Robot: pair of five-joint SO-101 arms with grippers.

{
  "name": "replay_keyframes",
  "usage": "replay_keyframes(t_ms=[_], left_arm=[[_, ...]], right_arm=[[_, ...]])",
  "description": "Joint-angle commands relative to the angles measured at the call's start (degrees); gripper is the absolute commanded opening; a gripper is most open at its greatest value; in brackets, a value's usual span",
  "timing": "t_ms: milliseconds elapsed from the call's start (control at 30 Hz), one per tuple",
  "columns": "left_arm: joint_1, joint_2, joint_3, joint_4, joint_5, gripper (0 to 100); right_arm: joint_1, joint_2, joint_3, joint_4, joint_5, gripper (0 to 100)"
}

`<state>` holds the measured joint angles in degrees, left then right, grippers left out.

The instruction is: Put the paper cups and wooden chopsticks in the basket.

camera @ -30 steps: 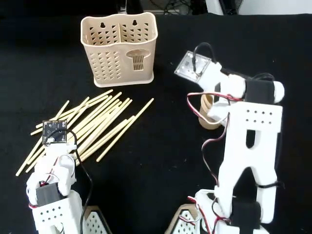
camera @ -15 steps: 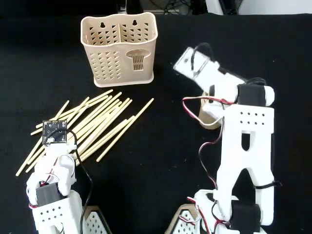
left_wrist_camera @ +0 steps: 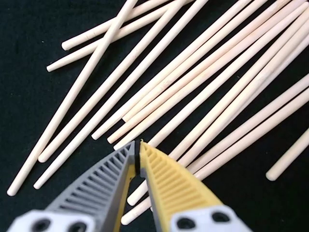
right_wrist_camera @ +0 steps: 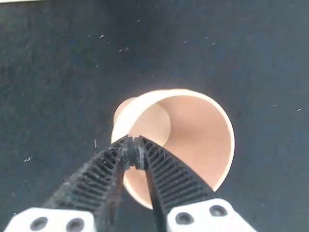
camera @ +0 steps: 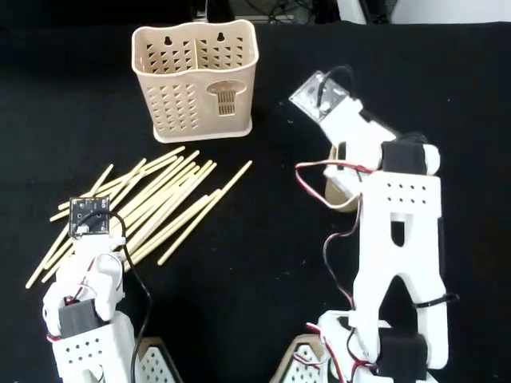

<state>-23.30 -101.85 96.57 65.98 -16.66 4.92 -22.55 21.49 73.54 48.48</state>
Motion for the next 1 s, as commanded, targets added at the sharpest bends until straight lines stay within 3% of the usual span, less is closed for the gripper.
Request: replay_keyframes(t_ms=[0, 233, 467, 667, 967], left_arm=[[-0.5, -0.4, 0.7, 0.1, -0.5, 4], [-0.5, -0.4, 0.7, 0.1, -0.5, 4], [-0.5, -0.4, 0.7, 0.1, -0.5, 4], [-0.5, -0.4, 0.7, 0.1, -0.5, 4], [-0.5, -0.4, 0.7, 0.1, -0.5, 4]], right_arm=[[-0.6, -1.2, 0.9, -2.6, -0.3, 1.2], [-0.1, -3.0, -3.7, -2.8, -0.3, 1.2], [6.9, -5.8, -10.7, -4.9, -1.2, 1.2], [14.8, -6.2, -0.9, -17.9, -12.8, 1.2], [15.0, -6.6, 11.8, -29.7, -32.9, 1.2]])
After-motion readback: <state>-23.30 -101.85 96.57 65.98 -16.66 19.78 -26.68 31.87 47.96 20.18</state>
